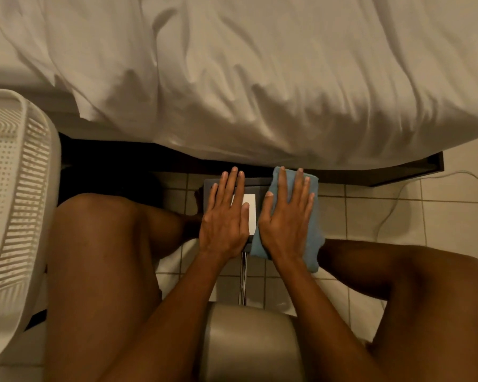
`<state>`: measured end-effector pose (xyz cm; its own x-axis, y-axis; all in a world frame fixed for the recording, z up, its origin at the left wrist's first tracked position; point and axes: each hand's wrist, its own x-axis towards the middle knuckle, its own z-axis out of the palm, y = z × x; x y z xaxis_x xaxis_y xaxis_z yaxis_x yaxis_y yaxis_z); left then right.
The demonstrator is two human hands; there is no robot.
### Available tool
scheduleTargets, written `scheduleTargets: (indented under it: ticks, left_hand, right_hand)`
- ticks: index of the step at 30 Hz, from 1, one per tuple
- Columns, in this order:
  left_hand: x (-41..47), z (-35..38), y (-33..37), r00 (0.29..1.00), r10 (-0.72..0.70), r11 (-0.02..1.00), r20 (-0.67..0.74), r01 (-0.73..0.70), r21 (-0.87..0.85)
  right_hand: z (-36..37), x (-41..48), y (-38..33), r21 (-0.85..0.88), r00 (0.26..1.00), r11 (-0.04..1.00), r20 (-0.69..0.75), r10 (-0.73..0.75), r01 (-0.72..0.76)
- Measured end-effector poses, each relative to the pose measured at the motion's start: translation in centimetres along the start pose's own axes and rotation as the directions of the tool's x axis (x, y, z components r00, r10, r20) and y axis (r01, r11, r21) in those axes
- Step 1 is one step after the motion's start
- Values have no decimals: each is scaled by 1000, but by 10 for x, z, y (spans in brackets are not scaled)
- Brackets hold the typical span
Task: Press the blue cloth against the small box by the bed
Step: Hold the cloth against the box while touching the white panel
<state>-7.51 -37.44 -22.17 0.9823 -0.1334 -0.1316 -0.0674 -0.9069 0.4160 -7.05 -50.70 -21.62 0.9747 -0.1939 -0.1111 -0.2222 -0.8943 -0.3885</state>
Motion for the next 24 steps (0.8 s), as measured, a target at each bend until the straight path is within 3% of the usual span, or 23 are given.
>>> scheduleTargets:
  ticks: [2, 4, 6, 8, 10, 12, 14, 17, 19, 22, 24]
  left_hand:
    - [0, -1, -1, 1000, 9, 1000, 10, -9, 8]
    - [0, -2, -1, 1000, 9, 1000, 15, -10, 23]
    - [0, -3, 0, 1000, 13, 999, 12, -14, 29]
    - [0, -3, 0, 1000, 19, 999, 11, -20, 28]
    - [1, -2, -1, 1000, 14, 999, 11, -14, 29]
    - [0, -2, -1, 1000, 7, 999, 6, -8, 45]
    - [0, -2, -2, 1000, 9, 999, 10, -9, 46]
    - [0, -3, -2, 1000, 20, 999, 12, -20, 30]
    - [1, -3, -1, 1000, 18, 999, 20, -18, 27]
    - [2, -3, -2, 1000, 16, 999, 9, -16, 33]
    - [2, -4, -2, 1000, 23, 999, 12, -23, 29]
  right_hand:
    - [-3, 1, 7, 1, 982, 985, 87, -170, 170]
    - [-8, 6, 16, -10, 906, 919, 175, -386, 394]
    - [-12, 12, 23, -11, 858, 876, 210, -469, 482]
    - [-11, 13, 22, 7, 898, 913, 178, -403, 408]
    - [-8, 7, 13, 17, 976, 981, 93, -195, 194]
    - [-4, 4, 4, -8, 1000, 1000, 24, -16, 17]
    - [-5, 4, 5, -27, 993, 996, 83, -88, 90]
    - [-13, 9, 24, -32, 903, 918, 196, -382, 396]
    - [-13, 9, 27, -19, 933, 944, 164, -321, 328]
    - [-8, 6, 9, -24, 998, 1000, 59, -7, 9]
    - [-8, 5, 10, -47, 993, 997, 100, -60, 65]
